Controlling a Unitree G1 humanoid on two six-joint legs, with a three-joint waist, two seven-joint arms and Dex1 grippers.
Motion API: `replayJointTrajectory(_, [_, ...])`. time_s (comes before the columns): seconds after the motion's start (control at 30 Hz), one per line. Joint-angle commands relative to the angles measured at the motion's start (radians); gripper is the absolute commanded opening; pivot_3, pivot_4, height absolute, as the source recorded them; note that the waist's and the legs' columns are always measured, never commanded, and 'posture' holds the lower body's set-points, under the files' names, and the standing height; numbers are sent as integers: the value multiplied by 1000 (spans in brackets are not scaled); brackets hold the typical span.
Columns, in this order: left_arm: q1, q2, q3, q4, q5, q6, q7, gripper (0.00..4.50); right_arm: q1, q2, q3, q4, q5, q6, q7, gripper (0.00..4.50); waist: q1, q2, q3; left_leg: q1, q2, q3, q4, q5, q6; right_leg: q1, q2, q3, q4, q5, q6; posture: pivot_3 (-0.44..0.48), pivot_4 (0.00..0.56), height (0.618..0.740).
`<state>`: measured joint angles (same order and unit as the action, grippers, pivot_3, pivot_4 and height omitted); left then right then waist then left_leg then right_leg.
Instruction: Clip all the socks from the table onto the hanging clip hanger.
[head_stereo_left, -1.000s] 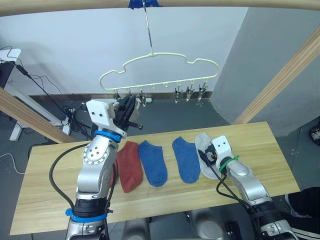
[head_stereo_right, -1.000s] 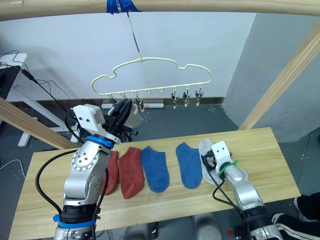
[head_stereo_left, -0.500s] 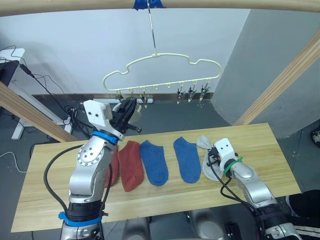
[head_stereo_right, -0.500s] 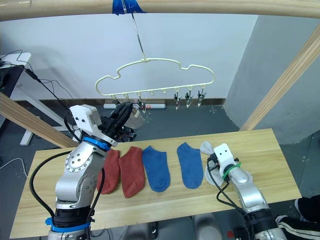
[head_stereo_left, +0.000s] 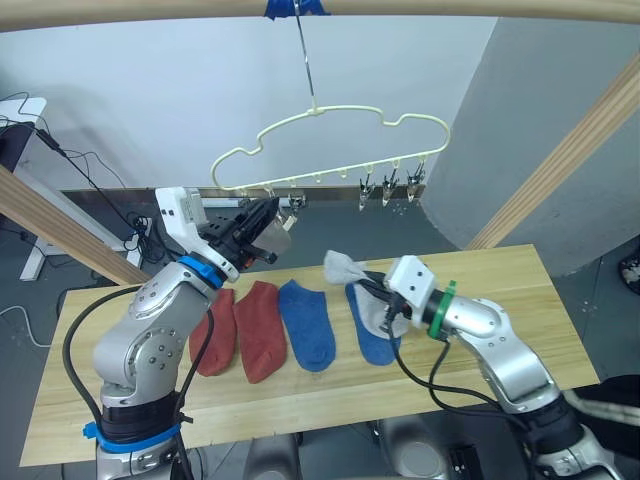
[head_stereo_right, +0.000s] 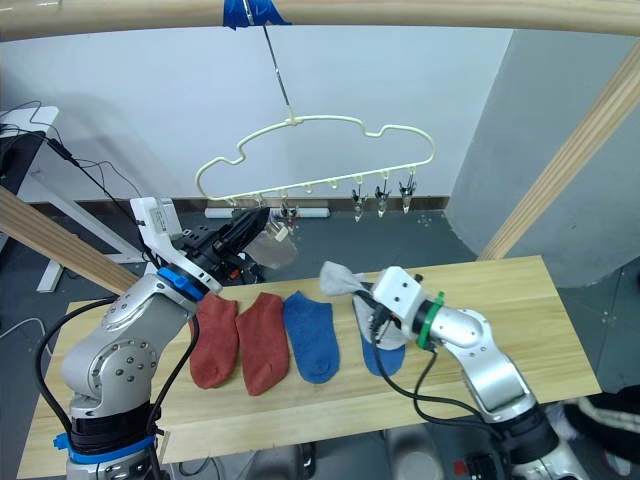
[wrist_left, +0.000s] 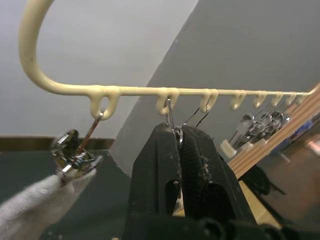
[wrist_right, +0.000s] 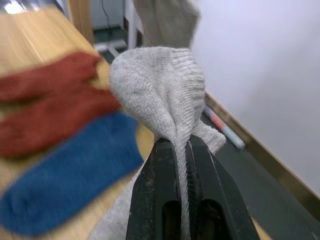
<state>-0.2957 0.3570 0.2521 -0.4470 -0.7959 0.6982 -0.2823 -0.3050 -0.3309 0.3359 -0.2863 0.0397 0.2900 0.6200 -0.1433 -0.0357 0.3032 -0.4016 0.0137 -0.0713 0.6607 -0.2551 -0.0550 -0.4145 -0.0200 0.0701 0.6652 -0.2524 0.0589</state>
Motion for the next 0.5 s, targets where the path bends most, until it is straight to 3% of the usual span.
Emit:
replayJointTrajectory(0.03, [-14, 2, 16, -72, -63, 23, 26, 0, -35, 47, 25, -10, -2, -4, -14, 33, 2, 0, 0, 0, 0, 0, 0, 0, 0, 0, 0, 0, 0, 0, 0, -232, 280, 740])
replayJointTrajectory(0.5, [-2, 9, 13, -88, -102, 47, 53, 0, -96, 135, 22, 81, -9, -52, -35, 33, 4, 0, 0, 0, 0, -1, 0, 0, 0, 0, 0, -1, 0, 0, 0, -214, 282, 740])
